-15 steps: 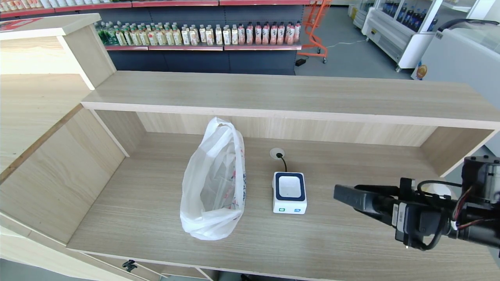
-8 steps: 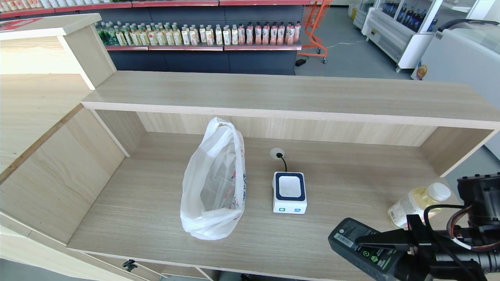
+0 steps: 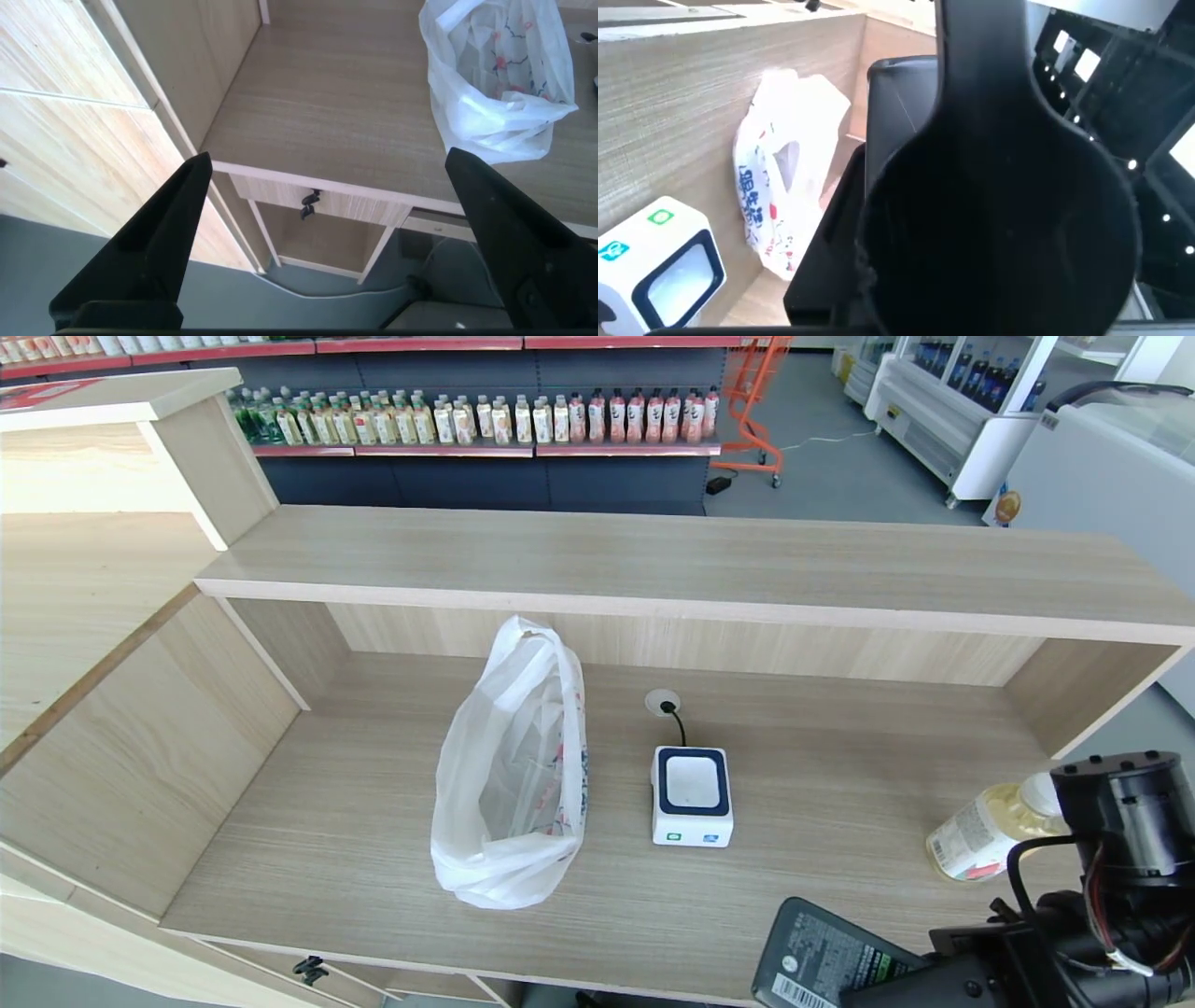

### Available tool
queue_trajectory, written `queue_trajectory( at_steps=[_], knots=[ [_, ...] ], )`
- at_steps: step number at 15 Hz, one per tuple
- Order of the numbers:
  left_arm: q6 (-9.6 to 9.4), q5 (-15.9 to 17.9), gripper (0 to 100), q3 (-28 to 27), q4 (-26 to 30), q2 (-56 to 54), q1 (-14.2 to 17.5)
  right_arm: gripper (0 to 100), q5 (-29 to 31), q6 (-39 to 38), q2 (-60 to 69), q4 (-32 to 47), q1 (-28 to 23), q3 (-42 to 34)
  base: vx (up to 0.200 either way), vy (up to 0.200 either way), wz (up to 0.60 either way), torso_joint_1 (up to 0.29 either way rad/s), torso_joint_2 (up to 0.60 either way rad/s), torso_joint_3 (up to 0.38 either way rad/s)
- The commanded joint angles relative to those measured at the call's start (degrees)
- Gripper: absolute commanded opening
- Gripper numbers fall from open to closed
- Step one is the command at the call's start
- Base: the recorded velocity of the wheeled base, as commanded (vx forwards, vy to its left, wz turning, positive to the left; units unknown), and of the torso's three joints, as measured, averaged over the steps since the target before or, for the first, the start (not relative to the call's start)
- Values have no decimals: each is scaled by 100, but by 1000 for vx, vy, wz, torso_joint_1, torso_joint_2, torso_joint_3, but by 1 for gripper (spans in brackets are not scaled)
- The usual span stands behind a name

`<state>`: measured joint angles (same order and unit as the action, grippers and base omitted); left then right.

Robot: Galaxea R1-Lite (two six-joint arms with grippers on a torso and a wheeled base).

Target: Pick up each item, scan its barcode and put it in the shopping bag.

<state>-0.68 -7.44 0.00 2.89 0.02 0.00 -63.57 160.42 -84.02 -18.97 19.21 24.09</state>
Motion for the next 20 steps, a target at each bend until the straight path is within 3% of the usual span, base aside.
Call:
queue_trajectory(
  at_steps=[1, 6, 10, 20],
  knots=[
    [-2, -3, 100, 0, 1, -2, 0, 0, -15, 458, -62, -2, 65, -9, 0, 0, 0, 0, 0, 0],
    [-2, -3, 100, 0, 1, -2, 0, 0, -59, 458, 35, -19, 144, 298, 0, 0, 0, 0, 0, 0],
    [-2, -3, 100, 0, 1, -2, 0, 0, -67, 458, -36, -54, 654, 984, 0, 0, 0, 0, 0, 0],
    [-2, -3, 100, 0, 1, -2, 0, 0, -76, 458, -80, -388, 654, 1010, 0, 0, 0, 0, 0, 0]
  ],
)
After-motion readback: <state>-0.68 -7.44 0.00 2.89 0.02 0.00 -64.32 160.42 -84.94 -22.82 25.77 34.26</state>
